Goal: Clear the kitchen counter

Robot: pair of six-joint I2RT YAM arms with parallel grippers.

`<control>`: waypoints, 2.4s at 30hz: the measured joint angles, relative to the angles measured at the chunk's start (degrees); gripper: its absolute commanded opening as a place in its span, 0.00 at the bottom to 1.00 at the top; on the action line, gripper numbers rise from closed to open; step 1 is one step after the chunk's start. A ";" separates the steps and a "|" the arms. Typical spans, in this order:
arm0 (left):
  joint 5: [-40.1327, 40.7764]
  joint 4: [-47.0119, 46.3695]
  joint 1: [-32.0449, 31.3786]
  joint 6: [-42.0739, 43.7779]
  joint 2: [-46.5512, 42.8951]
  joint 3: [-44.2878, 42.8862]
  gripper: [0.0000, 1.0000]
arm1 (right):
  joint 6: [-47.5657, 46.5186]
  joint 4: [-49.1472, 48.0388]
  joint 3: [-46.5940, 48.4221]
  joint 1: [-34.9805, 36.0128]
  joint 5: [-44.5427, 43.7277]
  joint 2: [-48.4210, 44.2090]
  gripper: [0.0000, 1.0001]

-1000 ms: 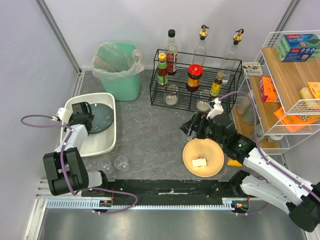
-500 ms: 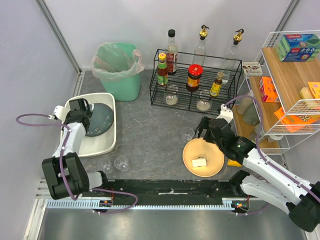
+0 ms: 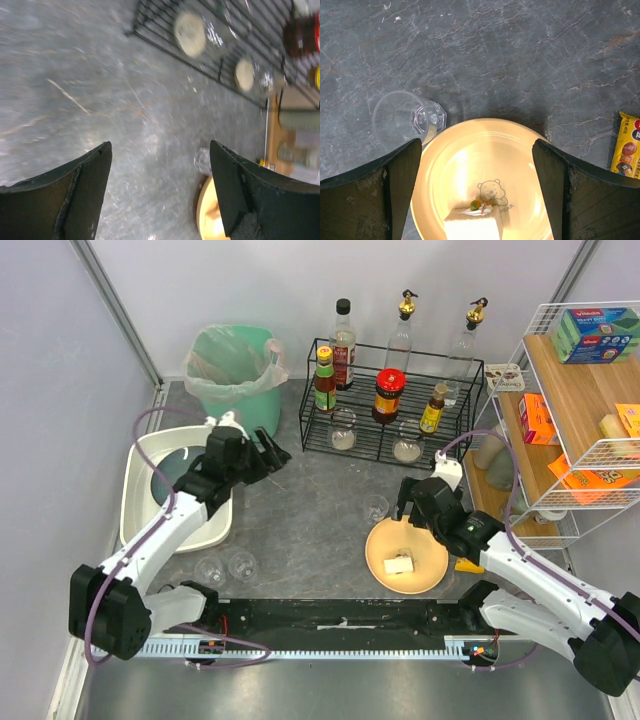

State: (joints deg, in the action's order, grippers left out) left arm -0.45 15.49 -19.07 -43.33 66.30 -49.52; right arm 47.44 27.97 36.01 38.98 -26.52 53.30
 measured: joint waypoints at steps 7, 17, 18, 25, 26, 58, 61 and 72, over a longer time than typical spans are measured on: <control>-8.33 -3.58 -12.02 2.60 6.08 0.66 0.79 | -4.94 -0.90 0.42 -0.09 5.95 0.72 0.82; -13.38 -12.98 -25.81 2.58 17.53 2.75 0.72 | -7.21 -3.32 2.01 -0.09 11.26 2.62 0.80; -13.64 -13.92 -26.86 2.58 18.78 2.78 0.71 | -7.19 -3.50 2.32 -0.09 11.28 2.51 0.80; -14.91 -20.76 -31.80 2.38 25.66 3.45 0.64 | -7.19 -3.72 3.39 -0.09 11.28 0.31 0.82; -14.93 -22.10 -32.37 2.19 26.67 3.74 0.64 | -7.19 -3.72 3.56 -0.09 11.26 -0.02 0.83; -5.68 -20.98 -38.53 -7.76 35.45 -0.70 0.12 | -6.54 -3.41 3.63 -0.09 11.02 -1.62 0.87; -4.31 -19.76 -38.95 -7.65 35.45 -0.79 0.02 | -6.54 -3.41 3.63 -0.09 11.02 -1.62 0.87; 0.00 -10.19 -39.19 -3.21 30.67 -0.72 0.02 | -6.54 -3.41 3.63 -0.09 11.02 -1.60 0.88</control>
State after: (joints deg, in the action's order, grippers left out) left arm -0.45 5.30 -58.26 -46.54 96.97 -50.24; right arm 40.91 24.56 39.64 38.89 -15.51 51.70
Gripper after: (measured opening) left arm 0.036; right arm 0.873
